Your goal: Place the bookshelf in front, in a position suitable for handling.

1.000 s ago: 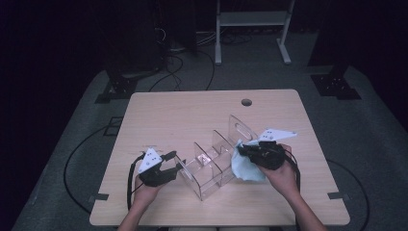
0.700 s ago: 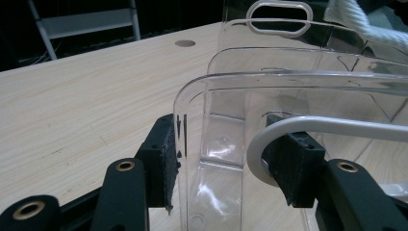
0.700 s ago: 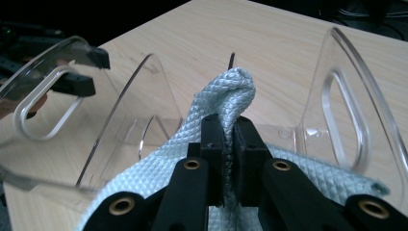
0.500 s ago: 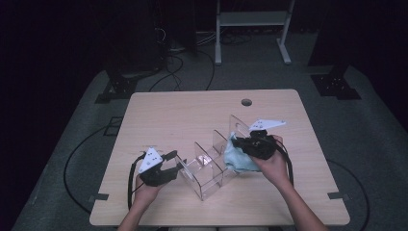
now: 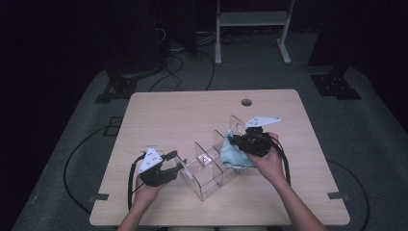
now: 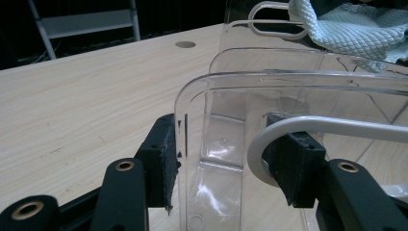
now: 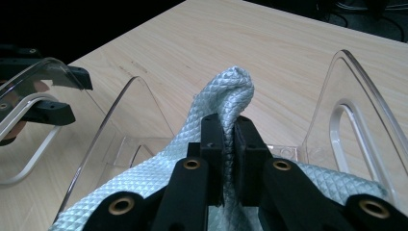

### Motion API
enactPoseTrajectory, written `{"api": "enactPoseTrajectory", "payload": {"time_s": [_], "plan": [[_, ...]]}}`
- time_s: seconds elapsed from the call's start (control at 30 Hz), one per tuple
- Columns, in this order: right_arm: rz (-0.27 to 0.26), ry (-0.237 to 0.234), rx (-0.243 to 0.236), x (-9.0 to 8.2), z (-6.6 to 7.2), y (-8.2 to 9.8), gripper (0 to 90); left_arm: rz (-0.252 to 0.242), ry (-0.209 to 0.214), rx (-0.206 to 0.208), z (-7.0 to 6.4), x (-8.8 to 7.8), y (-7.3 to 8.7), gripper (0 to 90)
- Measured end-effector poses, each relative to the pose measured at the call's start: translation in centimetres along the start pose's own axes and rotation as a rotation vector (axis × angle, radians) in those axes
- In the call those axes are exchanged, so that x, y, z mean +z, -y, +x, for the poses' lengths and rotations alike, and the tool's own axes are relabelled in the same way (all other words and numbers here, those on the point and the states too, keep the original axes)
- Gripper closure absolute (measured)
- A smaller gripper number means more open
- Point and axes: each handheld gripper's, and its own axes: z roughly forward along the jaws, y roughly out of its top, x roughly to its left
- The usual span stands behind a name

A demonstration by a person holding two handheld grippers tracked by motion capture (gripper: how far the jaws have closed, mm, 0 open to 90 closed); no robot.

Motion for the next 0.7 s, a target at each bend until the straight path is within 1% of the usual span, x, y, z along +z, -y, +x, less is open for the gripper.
{"api": "enactPoseTrajectory", "payload": {"time_s": [0.17, 0.23, 0.33, 0.37, 0.4, 0.47, 0.6, 0.7], "plan": [[-0.001, 0.01, -0.021, -1.1, 0.4, 0.6, 83.9, 0.0, 0.0, 0.0, 0.0, 0.0, 0.0, 46.9], [0.006, 0.016, -0.026, -0.9, 0.4, 0.5, 83.9, 0.002, -0.002, 0.0, 0.0, 0.0, 0.0, 47.0], [0.005, 0.018, -0.02, -0.5, 0.4, 0.3, 83.9, 0.004, -0.002, 0.002, 0.0, 0.0, 0.0, 47.0], [-0.003, 0.014, -0.015, 0.3, 0.2, 0.0, 83.8, 0.002, -0.005, -0.002, 0.0, 0.0, 0.0, 47.0], [-0.004, 0.008, -0.004, 0.4, 0.0, -0.1, 83.8, 0.002, -0.005, -0.009, 0.0, 0.0, 0.0, 47.0], [-0.004, 0.004, 0.005, 0.4, -0.1, -0.1, 83.8, 0.003, -0.004, -0.004, 0.0, 0.0, 0.0, 46.9], [-0.002, 0.012, -0.023, -0.5, 0.4, 0.4, 83.8, 0.003, -0.003, -0.003, -0.1, 0.0, 0.0, 46.9], [0.005, 0.018, -0.025, -0.5, 0.4, 0.4, 83.8, 0.006, -0.005, -0.001, -0.1, 0.0, 0.0, 47.0]]}}
